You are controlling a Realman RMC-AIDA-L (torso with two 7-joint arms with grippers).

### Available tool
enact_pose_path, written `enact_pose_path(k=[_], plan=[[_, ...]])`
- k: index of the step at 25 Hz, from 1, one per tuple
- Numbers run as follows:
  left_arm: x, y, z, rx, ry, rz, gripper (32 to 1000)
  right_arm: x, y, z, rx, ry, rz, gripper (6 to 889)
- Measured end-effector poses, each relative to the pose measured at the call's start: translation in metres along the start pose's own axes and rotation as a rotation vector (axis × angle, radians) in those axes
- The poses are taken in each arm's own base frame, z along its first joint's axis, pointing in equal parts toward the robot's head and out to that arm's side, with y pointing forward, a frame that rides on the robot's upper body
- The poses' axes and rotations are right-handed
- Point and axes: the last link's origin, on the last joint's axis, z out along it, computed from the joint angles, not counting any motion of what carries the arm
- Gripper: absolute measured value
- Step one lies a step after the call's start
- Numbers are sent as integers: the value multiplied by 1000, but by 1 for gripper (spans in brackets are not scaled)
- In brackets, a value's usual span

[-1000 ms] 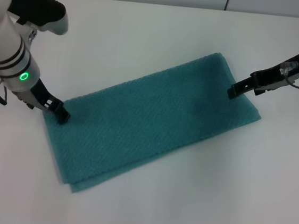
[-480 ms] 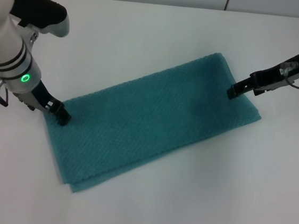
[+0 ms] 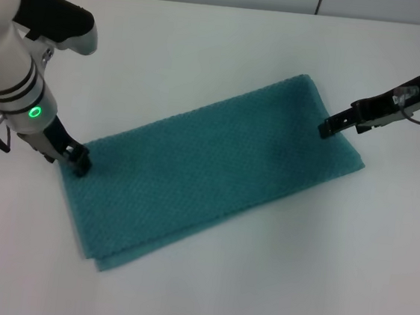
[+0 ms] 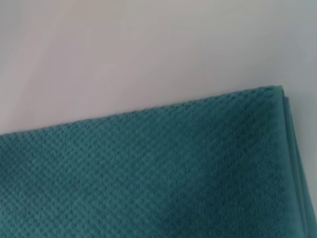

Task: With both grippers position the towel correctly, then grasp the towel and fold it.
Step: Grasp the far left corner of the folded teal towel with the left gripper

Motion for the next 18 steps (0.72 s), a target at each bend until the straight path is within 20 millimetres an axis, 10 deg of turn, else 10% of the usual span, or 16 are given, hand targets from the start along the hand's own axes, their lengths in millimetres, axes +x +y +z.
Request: enact_pose_path(k=[18], plan=[[2,3,-3,-5,-7,15,124,-1,0,-1,1,-6,0,831]])
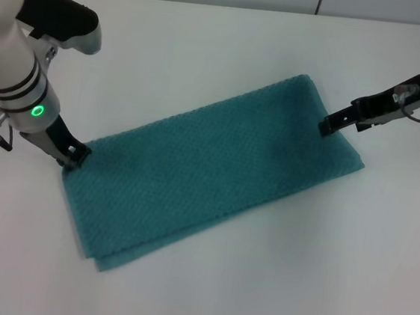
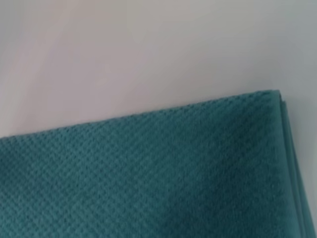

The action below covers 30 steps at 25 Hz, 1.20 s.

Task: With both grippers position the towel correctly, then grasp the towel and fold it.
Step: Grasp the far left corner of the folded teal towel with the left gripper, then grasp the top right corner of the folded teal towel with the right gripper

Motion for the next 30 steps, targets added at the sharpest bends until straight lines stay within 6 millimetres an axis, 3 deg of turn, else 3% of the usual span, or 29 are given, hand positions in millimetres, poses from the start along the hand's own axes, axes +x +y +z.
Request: enact_pose_path(k=[2,12,30], plan=[[0,0,-1,-1,-1,2,57,0,-1,0,4,-6,3,830],[6,2,-6,1,5,16,58,-1,-14,0,73,-32,32,829],[12,9,-9,15,7,49,72,12,-29,26,191,-33,11,828]])
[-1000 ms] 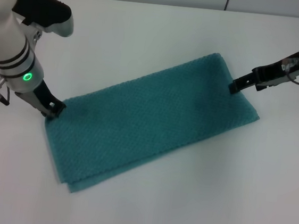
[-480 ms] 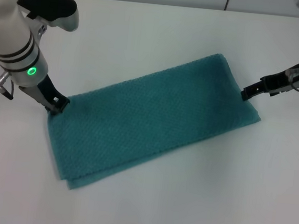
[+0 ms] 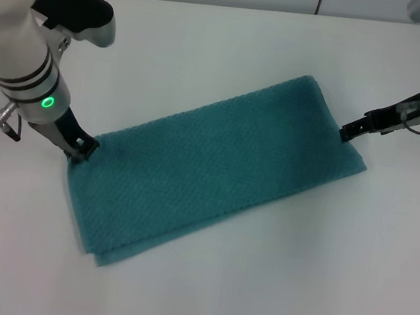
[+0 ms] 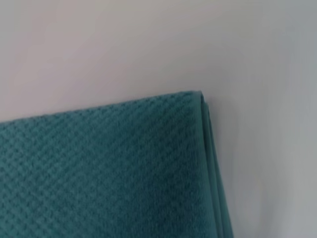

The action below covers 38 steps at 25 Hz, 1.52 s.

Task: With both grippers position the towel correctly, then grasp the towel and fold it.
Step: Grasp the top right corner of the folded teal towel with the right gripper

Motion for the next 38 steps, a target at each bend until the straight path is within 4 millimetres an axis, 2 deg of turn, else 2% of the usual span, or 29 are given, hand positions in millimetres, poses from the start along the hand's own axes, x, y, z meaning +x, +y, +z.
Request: enact_pose_path(k=[11,28,38], plan=[[1,1,-1,-3,7,-1,81,4,14,20,17,-25,-45,826],[2,1,-1,-4,12,-2,95,16,19,36,36,-33,-59,825],[2,1,-1,-4,12,-2,103,16,19,36,36,-32,-60,824]])
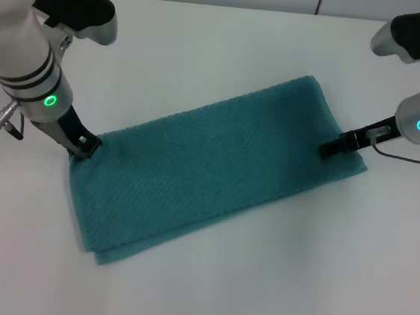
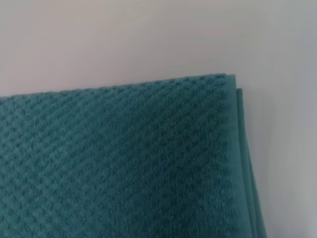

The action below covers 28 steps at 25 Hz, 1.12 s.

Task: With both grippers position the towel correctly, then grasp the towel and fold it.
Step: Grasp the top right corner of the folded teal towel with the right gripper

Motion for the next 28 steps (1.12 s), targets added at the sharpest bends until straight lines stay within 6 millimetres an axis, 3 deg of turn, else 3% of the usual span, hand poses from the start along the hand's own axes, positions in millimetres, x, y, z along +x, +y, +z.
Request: enact_pose_path(k=[15,20,23,28], plan=[[0,0,0,0,0,0,115,3,-2,0,-2,10,0,822],[-1,0,1,-1,-2,-2,119,4,-2,-1,-6,16,-13,623],[-1,0,1,-1,-2,-2,122,5,-2,-1,-14,25,-20,381],[-2,-1,1,0,-3,-3,126,5,-1,-2,-20,29,-24,229]])
